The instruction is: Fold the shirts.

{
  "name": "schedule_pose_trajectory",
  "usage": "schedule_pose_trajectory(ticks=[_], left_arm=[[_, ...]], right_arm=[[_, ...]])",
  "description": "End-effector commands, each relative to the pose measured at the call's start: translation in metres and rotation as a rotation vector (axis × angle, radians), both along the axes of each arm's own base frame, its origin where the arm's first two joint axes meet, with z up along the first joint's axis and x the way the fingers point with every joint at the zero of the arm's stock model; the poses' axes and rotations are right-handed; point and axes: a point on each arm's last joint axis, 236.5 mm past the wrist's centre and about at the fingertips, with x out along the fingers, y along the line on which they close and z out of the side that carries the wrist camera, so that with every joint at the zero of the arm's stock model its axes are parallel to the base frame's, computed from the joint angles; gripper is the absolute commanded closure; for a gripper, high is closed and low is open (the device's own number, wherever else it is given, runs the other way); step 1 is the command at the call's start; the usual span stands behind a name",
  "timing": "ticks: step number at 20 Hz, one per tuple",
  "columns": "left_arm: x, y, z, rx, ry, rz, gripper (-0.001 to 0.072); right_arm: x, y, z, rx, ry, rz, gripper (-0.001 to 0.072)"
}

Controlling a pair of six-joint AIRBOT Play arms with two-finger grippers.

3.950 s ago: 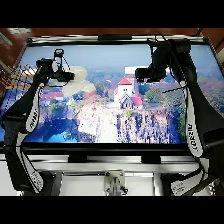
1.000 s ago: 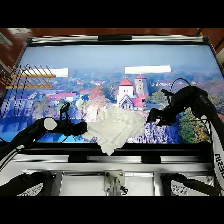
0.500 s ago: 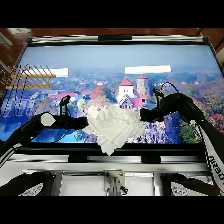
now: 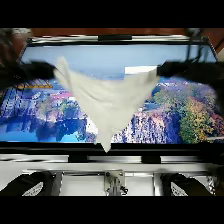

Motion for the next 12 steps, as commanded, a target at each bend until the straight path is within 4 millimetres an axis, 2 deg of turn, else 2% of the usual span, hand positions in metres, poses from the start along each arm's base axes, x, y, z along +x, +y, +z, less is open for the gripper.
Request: schedule_pose_trajectory(ticks=[1,2,3,4,5,6,8,12], left_arm=[[-0.064,0.047,0.2,-0.035,-0.46,0.092,0.0675],[-0.087,0.053,0.233,-0.058,-0.54,0.095,0.0675],[-0.109,0.059,0.258,-0.061,-0.61,0.097,0.0675],[-0.125,0.063,0.272,-0.057,-0.652,0.098,0.0675],[-0.137,0.067,0.277,-0.057,-0.669,0.102,0.0674],[-0.142,0.072,0.273,-0.04,-0.653,0.113,0.0674],[-0.142,0.078,0.248,0.008,-0.553,0.129,0.0675],[-0.128,0.076,0.19,0.114,-0.354,0.11,0.0674]], right_arm=[[-0.059,-0.021,0.209,0.036,-0.558,-0.049,0.0656],[-0.082,-0.025,0.24,0.051,-0.635,-0.053,0.0656],[-0.102,-0.028,0.262,0.06,-0.689,-0.054,0.0656],[-0.117,-0.03,0.276,0.069,-0.725,-0.055,0.0656],[-0.129,-0.032,0.284,0.081,-0.745,-0.056,0.0656],[-0.138,-0.033,0.288,0.091,-0.756,-0.057,0.0656],[-0.146,-0.034,0.291,0.092,-0.762,-0.056,0.0656],[-0.138,-0.035,0.299,0.104,-0.805,-0.066,0.0656]])
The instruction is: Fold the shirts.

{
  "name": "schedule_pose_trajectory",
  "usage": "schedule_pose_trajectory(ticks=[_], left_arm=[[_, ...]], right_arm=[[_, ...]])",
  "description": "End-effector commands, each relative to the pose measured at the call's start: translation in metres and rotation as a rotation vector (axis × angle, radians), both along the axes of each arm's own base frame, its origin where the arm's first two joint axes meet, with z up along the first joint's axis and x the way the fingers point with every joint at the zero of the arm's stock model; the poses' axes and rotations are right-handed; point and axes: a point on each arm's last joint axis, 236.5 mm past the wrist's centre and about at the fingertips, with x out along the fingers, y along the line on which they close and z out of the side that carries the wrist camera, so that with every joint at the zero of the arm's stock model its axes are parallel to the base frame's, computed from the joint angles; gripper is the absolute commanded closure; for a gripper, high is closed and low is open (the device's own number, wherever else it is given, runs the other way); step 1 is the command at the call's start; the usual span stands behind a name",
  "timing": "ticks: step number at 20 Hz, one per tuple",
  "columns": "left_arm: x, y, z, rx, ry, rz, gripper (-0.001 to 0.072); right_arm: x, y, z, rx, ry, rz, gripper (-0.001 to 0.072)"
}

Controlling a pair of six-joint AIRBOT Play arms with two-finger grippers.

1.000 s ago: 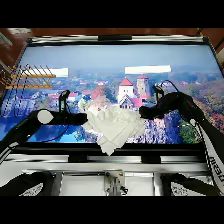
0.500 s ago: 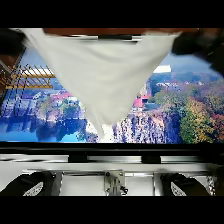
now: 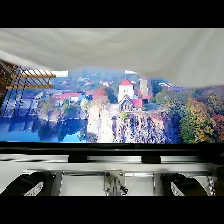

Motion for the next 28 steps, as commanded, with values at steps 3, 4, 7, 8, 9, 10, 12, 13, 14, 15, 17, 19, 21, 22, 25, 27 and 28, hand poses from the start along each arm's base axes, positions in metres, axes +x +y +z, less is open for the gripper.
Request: schedule_pose_trajectory(ticks=[3,4,7,8,9,10,12,13,14,15,17,19,21,22,25,27,28], left_arm=[[0.02,-0.001,-0.08,0.088,0.259,0.014,0.0674],[0.027,-0.003,-0.102,0.067,0.328,0.019,0.0675],[0.046,-0.008,-0.187,0.095,0.56,0.03,0.0674],[0.051,-0.01,-0.22,0.098,0.642,0.035,0.0674],[0.054,-0.014,-0.259,0.116,0.729,0.031,0.0675],[0.056,-0.017,-0.293,0.131,0.799,0.023,0.0675],[0.056,-0.032,-0.359,0.149,0.905,-0.014,0.0674],[0.054,-0.04,-0.383,0.147,0.937,-0.038,0.0674],[0.051,-0.048,-0.404,0.136,0.965,-0.059,0.0674],[0.049,-0.053,-0.419,0.121,0.985,-0.062,0.0674],[0.046,-0.058,-0.436,0.102,1.008,-0.058,0.0674],[0.046,-0.059,-0.436,0.104,1.005,-0.06,0.0674],[0.046,-0.058,-0.435,0.108,1.002,-0.06,0.0674],[0.047,-0.058,-0.435,0.108,1.001,-0.059,0.0674],[0.047,-0.058,-0.435,0.109,0.999,-0.059,0.0674],[0.047,-0.058,-0.435,0.119,0.997,-0.065,0.0674],[0.047,-0.058,-0.435,0.118,0.997,-0.065,0.0674]], right_arm=[[0.022,-0.002,0.02,0.035,-0.108,-0.019,0.0655],[0.037,0.0,0.012,0.033,-0.086,-0.019,0.0655],[0.103,0.017,-0.068,0.0,0.176,0.014,0.0655],[0.125,0.024,-0.107,-0.018,0.296,0.027,0.0655],[0.146,0.032,-0.148,-0.023,0.418,0.048,0.0655],[0.166,0.044,-0.194,-0.019,0.548,0.08,0.0655],[0.195,0.069,-0.282,0.014,0.789,0.158,0.0655],[0.202,0.082,-0.327,0.049,0.916,0.199,0.0655],[0.206,0.092,-0.366,0.095,1.036,0.225,0.0655],[0.204,0.101,-0.406,0.149,1.168,0.238,0.0646],[0.191,0.108,-0.466,0.2,1.385,0.238,0.0258],[0.168,0.1,-0.491,0.126,1.514,0.241,0.012],[0.143,0.072,-0.492,0.035,1.599,0.219,0.012],[0.129,0.053,-0.491,-0.005,1.649,0.187,0.012],[0.082,0.011,-0.505,0.004,1.781,0.11,0.012],[0.035,0.014,-0.544,0.132,1.873,0.103,0.012],[0.012,0.023,-0.564,0.207,1.906,0.118,0.012]])
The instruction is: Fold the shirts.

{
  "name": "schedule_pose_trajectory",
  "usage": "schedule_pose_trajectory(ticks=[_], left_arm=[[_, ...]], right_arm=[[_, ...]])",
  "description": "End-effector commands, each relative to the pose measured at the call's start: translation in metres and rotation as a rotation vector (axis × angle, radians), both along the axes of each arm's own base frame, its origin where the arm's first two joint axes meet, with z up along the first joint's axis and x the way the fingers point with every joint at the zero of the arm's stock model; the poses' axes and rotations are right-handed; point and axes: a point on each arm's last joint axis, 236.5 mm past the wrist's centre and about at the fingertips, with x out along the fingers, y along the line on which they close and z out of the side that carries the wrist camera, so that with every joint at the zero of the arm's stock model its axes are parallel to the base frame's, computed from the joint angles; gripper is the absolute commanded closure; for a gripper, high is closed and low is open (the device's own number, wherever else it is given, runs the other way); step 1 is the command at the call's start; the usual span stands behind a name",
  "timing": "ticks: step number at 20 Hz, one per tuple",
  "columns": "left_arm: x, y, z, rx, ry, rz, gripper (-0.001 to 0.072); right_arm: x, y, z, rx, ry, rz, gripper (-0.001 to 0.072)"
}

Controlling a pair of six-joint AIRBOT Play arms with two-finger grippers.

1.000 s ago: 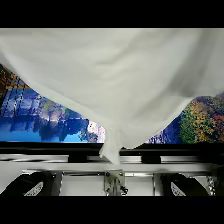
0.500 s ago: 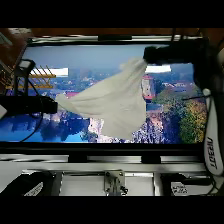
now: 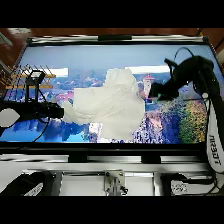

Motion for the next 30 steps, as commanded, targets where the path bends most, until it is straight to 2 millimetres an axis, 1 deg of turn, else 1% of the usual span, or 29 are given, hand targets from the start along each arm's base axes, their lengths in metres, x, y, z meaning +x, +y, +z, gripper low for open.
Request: schedule_pose_trajectory(ticks=[1,2,4,6,7,9,11,12,13,14,15,16,17,18,19,20,21,22,23,24,25,26,27,28,29,30], left_arm=[[0.0,0.0,-0.001,0.003,-0.002,-0.007,0.0674],[0.0,0.0,-0.001,0.003,-0.002,-0.007,0.0674],[0.0,0.0,-0.001,0.003,-0.002,-0.007,0.0673],[0.0,0.0,-0.001,0.003,-0.002,-0.007,0.0673],[0.0,0.0,-0.001,0.004,-0.002,-0.007,0.0674],[0.0,0.0,-0.001,0.003,-0.002,-0.007,0.0674],[0.0,0.0,-0.001,0.003,-0.002,-0.007,0.0674],[0.0,0.0,-0.001,0.003,-0.002,-0.007,0.0674],[0.0,0.0,-0.001,0.003,-0.003,-0.007,0.0673],[0.001,0.0,0.0,0.002,-0.007,-0.006,0.0674],[0.002,-0.001,0.001,-0.001,-0.013,-0.006,0.0674],[0.003,-0.001,0.002,-0.003,-0.019,-0.005,0.0674],[0.005,-0.002,0.003,-0.005,-0.028,-0.005,0.0674],[0.006,-0.002,0.004,-0.005,-0.034,-0.005,0.0673],[0.007,0.001,0.004,0.007,-0.04,-0.003,0.0673],[0.009,0.004,0.006,0.022,-0.049,-0.002,0.0674],[0.012,0.007,0.013,0.032,-0.069,0.002,0.0674],[0.018,0.009,0.027,0.035,-0.103,0.006,0.0674],[0.026,0.012,0.051,0.034,-0.162,0.015,0.0674],[0.033,0.014,0.085,0.018,-0.235,0.027,0.0674],[0.039,0.015,0.133,-0.012,-0.338,0.039,0.0674],[0.038,0.018,0.186,-0.046,-0.449,0.051,0.0674],[0.03,0.023,0.249,-0.08,-0.584,0.055,0.0673],[0.013,0.029,0.307,-0.118,-0.709,0.06,0.0674],[-0.012,0.037,0.363,-0.163,-0.837,0.069,0.0673],[-0.04,0.046,0.408,-0.201,-0.945,0.075,0.0673]], right_arm=[[-0.078,0.013,-0.057,0.115,0.161,-0.129,0.012],[-0.086,0.023,-0.07,0.165,0.162,-0.194,0.012],[-0.085,0.047,-0.086,0.266,0.137,-0.339,0.012],[-0.087,0.058,-0.102,0.247,0.12,-0.364,0.012],[-0.086,0.065,-0.107,0.242,0.115,-0.372,0.012],[-0.078,0.077,-0.109,0.25,0.083,-0.387,0.012],[-0.067,0.08,-0.111,0.249,0.05,-0.432,0.0126],[-0.061,0.08,-0.111,0.249,0.031,-0.457,0.0238],[-0.055,0.079,-0.11,0.253,0.016,-0.486,0.0312],[-0.051,0.078,-0.109,0.259,0.009,-0.512,0.034],[-0.049,0.078,-0.109,0.262,0.006,-0.521,0.0341],[-0.049,0.078,-0.109,0.262,0.007,-0.521,0.0425],[-0.052,0.079,-0.109,0.264,0.019,-0.516,0.0604],[-0.054,0.081,-0.108,0.265,0.025,-0.498,0.0655],[-0.054,0.084,-0.103,0.267,0.006,-0.439,0.0656],[-0.052,0.087,-0.092,0.273,-0.024,-0.364,0.0656],[-0.046,0.089,-0.075,0.284,-0.072,-0.287,0.0656],[-0.035,0.089,-0.047,0.301,-0.153,-0.209,0.0656],[-0.021,0.087,-0.011,0.314,-0.257,-0.148,0.0656],[-0.003,0.081,0.04,0.326,-0.405,-0.101,0.0656],[0.011,0.073,0.099,0.333,-0.567,-0.08,0.0656],[0.02,0.061,0.175,0.335,-0.766,-0.073,0.0656],[0.018,0.046,0.252,0.322,-0.971,-0.079,0.0656],[0.002,0.027,0.337,0.283,-1.211,-0.094,0.0656],[-0.027,0.007,0.416,0.235,-1.448,-0.125,0.0656],[-0.065,-0.008,0.48,0.193,-1.649,-0.157,0.0656]])
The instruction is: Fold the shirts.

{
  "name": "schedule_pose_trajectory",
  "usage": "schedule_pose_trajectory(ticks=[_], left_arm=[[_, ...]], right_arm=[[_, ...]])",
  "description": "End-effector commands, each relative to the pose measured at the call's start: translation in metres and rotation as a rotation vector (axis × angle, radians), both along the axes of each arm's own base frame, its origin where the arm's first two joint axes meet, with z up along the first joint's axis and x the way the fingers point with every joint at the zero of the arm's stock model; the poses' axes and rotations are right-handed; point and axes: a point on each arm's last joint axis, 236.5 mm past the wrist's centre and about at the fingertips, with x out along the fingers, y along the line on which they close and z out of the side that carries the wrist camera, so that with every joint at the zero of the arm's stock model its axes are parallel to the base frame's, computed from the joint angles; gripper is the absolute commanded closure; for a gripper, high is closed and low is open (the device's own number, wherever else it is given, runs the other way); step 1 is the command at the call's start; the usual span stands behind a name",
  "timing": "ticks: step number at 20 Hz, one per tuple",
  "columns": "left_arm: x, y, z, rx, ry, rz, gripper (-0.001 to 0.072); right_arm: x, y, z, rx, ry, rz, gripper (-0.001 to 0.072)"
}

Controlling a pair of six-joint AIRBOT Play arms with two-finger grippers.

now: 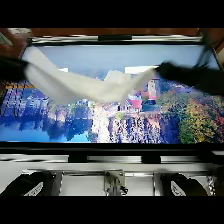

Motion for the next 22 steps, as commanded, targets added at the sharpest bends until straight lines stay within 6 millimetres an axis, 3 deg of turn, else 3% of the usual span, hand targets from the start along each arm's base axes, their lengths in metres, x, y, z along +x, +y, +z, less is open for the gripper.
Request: schedule_pose_trajectory(ticks=[1,2,3,5,8,11,13,15,19,20,22], left_arm=[[-0.09,0.033,0.163,-0.115,-0.395,0.012,0.0673],[-0.117,0.041,0.187,-0.15,-0.463,0.013,0.0673],[-0.141,0.049,0.202,-0.179,-0.513,0.013,0.0673],[-0.169,0.053,0.203,-0.195,-0.521,-0.003,0.0673],[-0.174,0.056,0.174,-0.16,-0.407,0.002,0.0673],[-0.153,0.052,0.137,-0.109,-0.275,0.013,0.0674],[-0.13,0.05,0.097,-0.021,-0.164,0.029,0.0673],[-0.1,0.055,0.048,0.086,-0.045,0.065,0.0673],[-0.037,0.05,-0.092,0.235,0.257,0.095,0.0673],[-0.021,0.047,-0.13,0.252,0.316,0.095,0.0673],[0.014,0.044,-0.184,0.188,0.376,0.148,0.0673]], right_arm=[[-0.122,-0.055,0.236,-0.074,-0.697,-0.231,0.0656],[-0.164,-0.064,0.273,-0.066,-0.829,-0.28,0.0656],[-0.198,-0.07,0.296,-0.054,-0.919,-0.311,0.0656],[-0.233,-0.07,0.306,-0.037,-0.97,-0.313,0.0656],[-0.23,-0.06,0.288,-0.046,-0.886,-0.263,0.0656],[-0.194,-0.065,0.259,-0.153,-0.767,-0.283,0.0656],[-0.154,-0.076,0.22,-0.256,-0.611,-0.312,0.0656],[-0.108,-0.09,0.155,-0.369,-0.358,-0.319,0.0656],[-0.027,-0.103,0.004,-0.484,0.149,-0.25,0.0656],[-0.006,-0.101,-0.026,-0.482,0.212,-0.23,0.0656],[0.042,-0.097,-0.08,-0.438,0.289,-0.223,0.0656]])
